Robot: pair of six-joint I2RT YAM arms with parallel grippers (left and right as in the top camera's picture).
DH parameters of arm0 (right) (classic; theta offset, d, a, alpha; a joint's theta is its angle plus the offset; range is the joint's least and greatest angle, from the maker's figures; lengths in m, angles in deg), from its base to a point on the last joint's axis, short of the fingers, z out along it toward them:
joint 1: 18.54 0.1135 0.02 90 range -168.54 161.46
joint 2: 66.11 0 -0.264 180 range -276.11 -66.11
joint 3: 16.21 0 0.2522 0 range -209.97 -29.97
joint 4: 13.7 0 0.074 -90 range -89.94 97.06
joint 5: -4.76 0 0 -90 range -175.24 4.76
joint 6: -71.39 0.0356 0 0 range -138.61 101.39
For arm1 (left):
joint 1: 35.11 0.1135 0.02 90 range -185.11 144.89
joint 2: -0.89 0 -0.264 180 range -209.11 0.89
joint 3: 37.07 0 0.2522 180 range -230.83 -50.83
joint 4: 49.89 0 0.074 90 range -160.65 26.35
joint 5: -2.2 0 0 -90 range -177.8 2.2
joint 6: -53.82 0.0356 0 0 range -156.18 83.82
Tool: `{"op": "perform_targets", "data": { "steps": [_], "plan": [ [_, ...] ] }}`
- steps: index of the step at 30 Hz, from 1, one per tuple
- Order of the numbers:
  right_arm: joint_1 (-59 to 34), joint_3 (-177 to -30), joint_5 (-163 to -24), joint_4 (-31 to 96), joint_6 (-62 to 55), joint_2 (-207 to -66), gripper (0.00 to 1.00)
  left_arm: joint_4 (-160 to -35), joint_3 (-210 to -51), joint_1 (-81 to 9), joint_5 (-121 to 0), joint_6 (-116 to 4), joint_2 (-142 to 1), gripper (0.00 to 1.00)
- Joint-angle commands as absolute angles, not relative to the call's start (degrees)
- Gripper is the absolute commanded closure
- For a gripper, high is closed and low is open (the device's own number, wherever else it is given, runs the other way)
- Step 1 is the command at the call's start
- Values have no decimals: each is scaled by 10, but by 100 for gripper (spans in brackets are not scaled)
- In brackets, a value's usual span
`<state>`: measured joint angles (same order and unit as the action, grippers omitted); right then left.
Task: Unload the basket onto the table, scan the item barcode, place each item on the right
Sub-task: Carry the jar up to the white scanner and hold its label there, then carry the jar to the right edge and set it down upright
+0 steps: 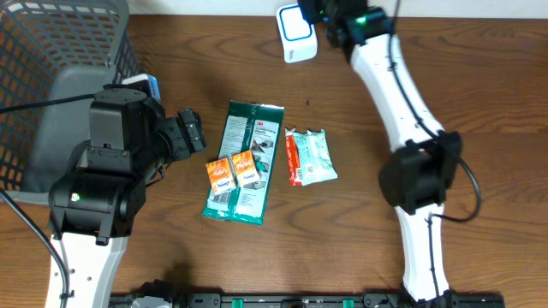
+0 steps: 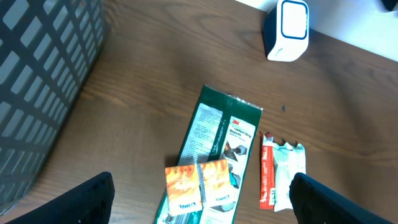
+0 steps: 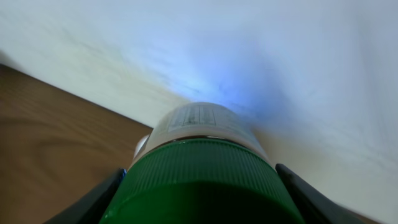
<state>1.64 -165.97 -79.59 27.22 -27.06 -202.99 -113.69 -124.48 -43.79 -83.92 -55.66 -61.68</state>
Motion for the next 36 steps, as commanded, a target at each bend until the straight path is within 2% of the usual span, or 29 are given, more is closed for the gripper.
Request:
{"op": "perform_targets", "data": {
  "steps": [1, 7, 14, 19, 31, 36],
  "plan": [
    [46, -1666, -693, 222, -370, -2058, 99, -1137, -1252, -436, -849, -555, -616, 10],
    [73, -1666, -612, 122, -431, -2091, 99, -1137, -1252, -436, -849, -555, -616, 10],
    [73, -1665, -611, 48, -442, -2125, 99, -1137, -1252, -436, -849, -555, -616, 10],
    [64, -1665, -613, -10, -418, -2164, 99, -1137, -1252, -436, -849, -555, -616, 10],
    [61, -1665, -613, -56, -398, -2194, 99, -1137, -1252, -436, -849, -555, -616, 10],
    [60, -1668, -614, -71, -335, -2188, 99, -1137, -1252, -436, -849, -555, -616, 10]
  ]
}}
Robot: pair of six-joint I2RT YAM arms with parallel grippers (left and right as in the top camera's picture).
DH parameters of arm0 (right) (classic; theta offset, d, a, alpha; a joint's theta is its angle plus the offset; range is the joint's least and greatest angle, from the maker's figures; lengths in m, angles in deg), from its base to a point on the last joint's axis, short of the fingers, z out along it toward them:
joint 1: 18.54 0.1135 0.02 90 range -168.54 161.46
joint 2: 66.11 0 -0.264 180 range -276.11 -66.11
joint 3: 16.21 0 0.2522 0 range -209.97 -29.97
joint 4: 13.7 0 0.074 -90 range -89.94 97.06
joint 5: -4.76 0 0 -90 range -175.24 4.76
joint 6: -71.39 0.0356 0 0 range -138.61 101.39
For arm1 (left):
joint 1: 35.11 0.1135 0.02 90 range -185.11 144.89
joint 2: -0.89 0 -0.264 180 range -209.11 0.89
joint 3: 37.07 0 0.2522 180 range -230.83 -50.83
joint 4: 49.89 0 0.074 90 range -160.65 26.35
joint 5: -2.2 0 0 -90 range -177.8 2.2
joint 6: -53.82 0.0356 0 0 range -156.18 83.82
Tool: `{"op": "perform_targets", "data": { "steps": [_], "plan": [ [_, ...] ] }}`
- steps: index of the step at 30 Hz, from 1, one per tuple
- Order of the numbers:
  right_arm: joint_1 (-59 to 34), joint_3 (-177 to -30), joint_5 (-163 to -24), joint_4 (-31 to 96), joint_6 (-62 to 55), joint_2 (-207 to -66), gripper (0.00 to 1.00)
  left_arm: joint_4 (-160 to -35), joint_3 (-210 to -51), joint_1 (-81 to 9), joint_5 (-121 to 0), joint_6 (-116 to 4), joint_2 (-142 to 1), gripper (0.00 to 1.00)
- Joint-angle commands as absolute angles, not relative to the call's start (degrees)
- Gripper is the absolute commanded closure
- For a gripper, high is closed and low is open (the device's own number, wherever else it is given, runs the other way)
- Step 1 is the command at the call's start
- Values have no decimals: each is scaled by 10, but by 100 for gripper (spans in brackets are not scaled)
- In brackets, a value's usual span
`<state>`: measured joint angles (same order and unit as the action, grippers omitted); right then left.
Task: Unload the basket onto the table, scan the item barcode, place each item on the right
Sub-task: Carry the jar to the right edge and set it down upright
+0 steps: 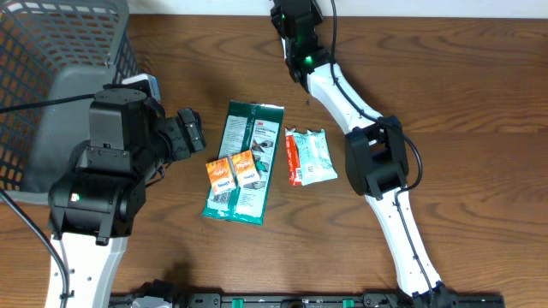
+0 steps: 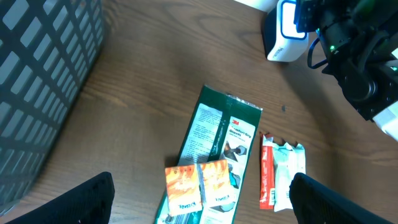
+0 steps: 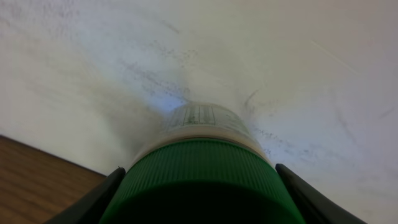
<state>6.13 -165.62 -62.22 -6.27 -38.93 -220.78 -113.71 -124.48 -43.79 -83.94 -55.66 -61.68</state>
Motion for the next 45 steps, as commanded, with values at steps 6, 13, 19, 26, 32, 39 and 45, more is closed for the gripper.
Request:
{"op": "perform_targets", "data": {
  "steps": [6, 13, 19, 26, 32, 39, 45],
  "plan": [
    [59, -1668, -679, -15, -296, -2125, 99, -1137, -1252, -436, -849, -555, -616, 10],
    [47, -1668, -767, 324, -270, -1969, 99, -1137, -1252, -436, -849, -555, -616, 10],
    [4, -1668, -767, 620, -247, -1860, 99, -1137, -1252, -436, -849, -555, -616, 10],
    [-104, -1666, -768, 836, -180, -1834, 99, -1137, -1252, -436, -849, -555, -616, 10],
    [-208, -1605, -771, 870, -127, -1834, 99, -1137, -1252, -436, -849, -555, -616, 10],
    [-293, -1467, -813, 826, -120, -1834, 99, -1137, -1252, -436, -849, -555, -616, 10],
    [-337, -1327, -826, 745, -118, -1834, 99, -1137, -1252, -436, -849, -555, -616, 9]
  ]
}}
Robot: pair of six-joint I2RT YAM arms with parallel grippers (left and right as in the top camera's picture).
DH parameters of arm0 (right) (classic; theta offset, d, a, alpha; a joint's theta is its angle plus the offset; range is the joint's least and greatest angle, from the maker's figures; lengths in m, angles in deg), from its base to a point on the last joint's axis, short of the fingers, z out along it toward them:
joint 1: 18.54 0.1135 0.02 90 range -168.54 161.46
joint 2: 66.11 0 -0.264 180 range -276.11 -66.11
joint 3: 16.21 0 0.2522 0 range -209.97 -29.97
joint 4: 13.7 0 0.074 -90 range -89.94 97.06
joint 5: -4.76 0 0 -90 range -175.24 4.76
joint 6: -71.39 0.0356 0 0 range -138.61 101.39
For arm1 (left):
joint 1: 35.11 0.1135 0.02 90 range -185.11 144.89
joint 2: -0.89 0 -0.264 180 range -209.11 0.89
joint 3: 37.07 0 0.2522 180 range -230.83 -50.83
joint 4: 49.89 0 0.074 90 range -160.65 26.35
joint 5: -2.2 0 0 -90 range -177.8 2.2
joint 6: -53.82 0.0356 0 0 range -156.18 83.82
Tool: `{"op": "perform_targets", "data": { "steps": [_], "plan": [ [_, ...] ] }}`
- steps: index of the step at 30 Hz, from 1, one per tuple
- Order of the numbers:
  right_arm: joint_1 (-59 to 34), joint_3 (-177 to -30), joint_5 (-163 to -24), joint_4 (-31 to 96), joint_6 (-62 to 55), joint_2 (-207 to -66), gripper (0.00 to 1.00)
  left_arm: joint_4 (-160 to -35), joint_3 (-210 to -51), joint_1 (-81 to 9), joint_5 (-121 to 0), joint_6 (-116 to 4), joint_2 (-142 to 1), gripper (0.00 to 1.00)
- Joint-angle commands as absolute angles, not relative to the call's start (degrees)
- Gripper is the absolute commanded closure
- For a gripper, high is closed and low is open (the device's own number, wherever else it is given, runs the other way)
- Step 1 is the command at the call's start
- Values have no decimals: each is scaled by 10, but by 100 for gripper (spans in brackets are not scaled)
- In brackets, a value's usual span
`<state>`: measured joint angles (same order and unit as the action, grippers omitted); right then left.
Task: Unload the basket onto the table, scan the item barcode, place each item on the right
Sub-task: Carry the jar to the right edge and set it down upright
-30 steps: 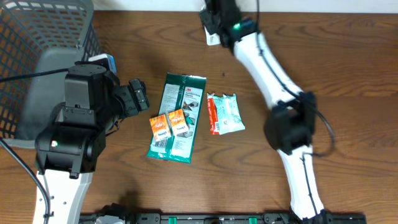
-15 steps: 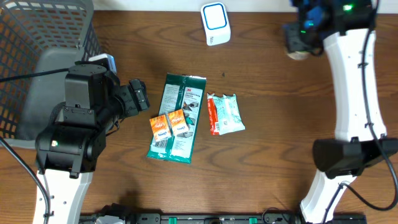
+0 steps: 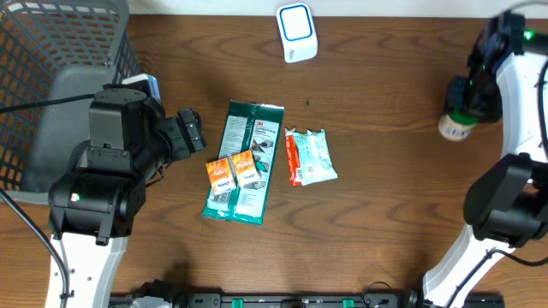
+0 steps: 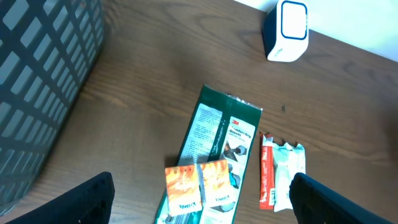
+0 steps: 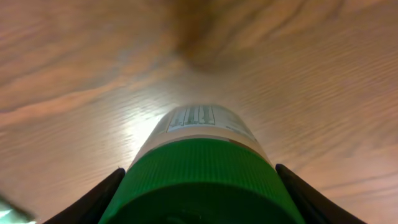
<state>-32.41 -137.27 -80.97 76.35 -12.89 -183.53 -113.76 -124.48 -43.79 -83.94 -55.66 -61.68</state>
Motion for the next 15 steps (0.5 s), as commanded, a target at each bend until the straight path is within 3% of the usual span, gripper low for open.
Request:
{"op": "perform_targets", "data": {
  "steps": [1, 15],
  "plan": [
    [-343, -1304, -826, 727, -118, -1834, 99, -1137, -1252, -436, -849, -555, -616, 10],
    [-421, -1131, -863, 564, -79, -1834, 98, -1137, -1252, -436, -849, -555, -616, 10]
  ]
}}
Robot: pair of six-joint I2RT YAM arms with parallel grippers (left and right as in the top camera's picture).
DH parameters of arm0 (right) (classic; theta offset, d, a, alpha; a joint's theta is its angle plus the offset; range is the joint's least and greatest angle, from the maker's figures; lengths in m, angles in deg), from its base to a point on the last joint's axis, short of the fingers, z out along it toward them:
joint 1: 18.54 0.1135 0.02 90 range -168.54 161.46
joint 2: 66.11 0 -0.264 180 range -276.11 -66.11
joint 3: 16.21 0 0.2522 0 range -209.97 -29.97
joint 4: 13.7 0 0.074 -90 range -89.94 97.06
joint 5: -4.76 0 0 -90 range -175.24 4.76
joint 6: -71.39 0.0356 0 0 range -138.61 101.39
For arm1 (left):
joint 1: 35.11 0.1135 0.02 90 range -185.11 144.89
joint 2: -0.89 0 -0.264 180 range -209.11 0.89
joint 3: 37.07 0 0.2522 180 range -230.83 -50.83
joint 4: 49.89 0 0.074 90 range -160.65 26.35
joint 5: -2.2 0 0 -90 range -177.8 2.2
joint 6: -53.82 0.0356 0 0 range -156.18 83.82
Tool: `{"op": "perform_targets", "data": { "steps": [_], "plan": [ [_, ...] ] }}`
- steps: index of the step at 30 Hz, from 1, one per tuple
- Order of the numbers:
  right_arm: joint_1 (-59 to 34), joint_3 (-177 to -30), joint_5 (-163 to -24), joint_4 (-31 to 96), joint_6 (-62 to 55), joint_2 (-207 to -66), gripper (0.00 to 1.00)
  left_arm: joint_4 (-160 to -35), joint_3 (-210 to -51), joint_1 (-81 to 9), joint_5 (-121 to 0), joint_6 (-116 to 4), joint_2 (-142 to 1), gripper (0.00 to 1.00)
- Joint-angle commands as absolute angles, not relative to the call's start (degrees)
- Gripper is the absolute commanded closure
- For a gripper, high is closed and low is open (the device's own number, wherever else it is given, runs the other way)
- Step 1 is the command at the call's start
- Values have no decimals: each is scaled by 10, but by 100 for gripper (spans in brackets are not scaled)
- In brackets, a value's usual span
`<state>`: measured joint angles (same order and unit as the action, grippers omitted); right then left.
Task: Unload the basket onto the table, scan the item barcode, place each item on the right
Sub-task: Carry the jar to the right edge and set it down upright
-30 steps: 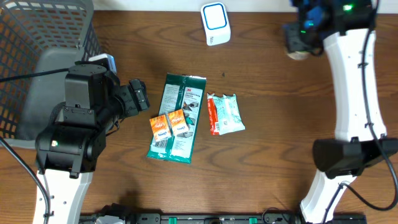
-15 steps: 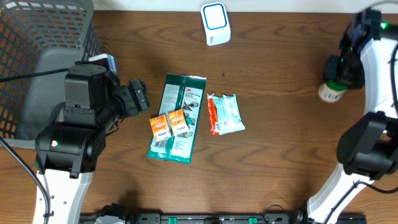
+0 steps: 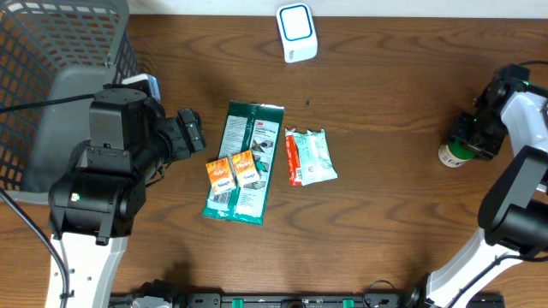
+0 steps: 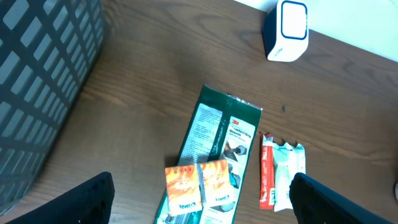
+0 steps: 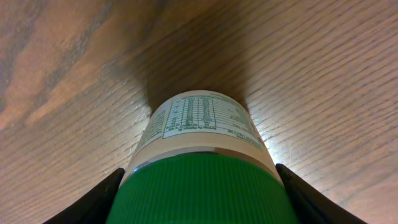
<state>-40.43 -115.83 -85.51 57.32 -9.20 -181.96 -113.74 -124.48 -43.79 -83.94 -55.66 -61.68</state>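
Observation:
A white bottle with a green cap (image 3: 452, 154) is low over the table near its right edge. My right gripper (image 3: 473, 135) is shut on it. In the right wrist view the cap fills the space between my fingers (image 5: 99, 199), and the bottle's label (image 5: 200, 116) faces the wood with a dark shadow around it. I cannot tell whether the bottle touches the table. The white and blue scanner (image 3: 296, 32) stands at the back middle. My left gripper (image 3: 190, 130) hangs open to the left of the packets, holding nothing.
In the middle lies a green 3M packet (image 3: 246, 161) with two orange sachets (image 3: 233, 171) on it. A red and white packet (image 3: 310, 156) is to its right. A grey wire basket (image 3: 51, 51) fills the back left corner.
My right gripper, with the bottle in it, has moved a little nearer the front at the table's right edge. The bottle is now closer to the wood. The left arm is still.
My right gripper held the bottle just right of the scanner, blue light on the wall. It was then over the scanner. Later it was far to the right above the table, and now it holds the bottle low there. The packets never moved.

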Motion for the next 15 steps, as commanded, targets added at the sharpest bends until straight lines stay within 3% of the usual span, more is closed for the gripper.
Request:
{"op": "perform_targets", "data": {
  "steps": [1, 3, 6, 7, 8, 9, 15],
  "plan": [
    [-424, -1131, -868, 564, -79, -1834, 97, -1137, -1252, -436, -849, -555, -616, 10],
    [-429, -1132, -873, 566, -79, -1834, 86, -1137, -1252, -436, -849, -555, -616, 10],
    [-436, -1145, -905, 583, -79, -1832, 57, -1137, -1252, -436, -849, -555, -616, 10],
    [-437, -1152, -915, 590, -79, -1830, 36, -1137, -1252, -436, -849, -555, -616, 10],
    [-440, -1163, -925, 600, -78, -1827, 7, -1137, -1252, -436, -849, -555, -616, 10],
    [-441, -1172, -929, 609, -73, -1824, 1, -1137, -1252, -436, -849, -555, -616, 10],
    [-444, -1246, -930, 677, -71, -1799, 1, -1137, -1252, -436, -849, -555, -616, 10]
  ]
}}
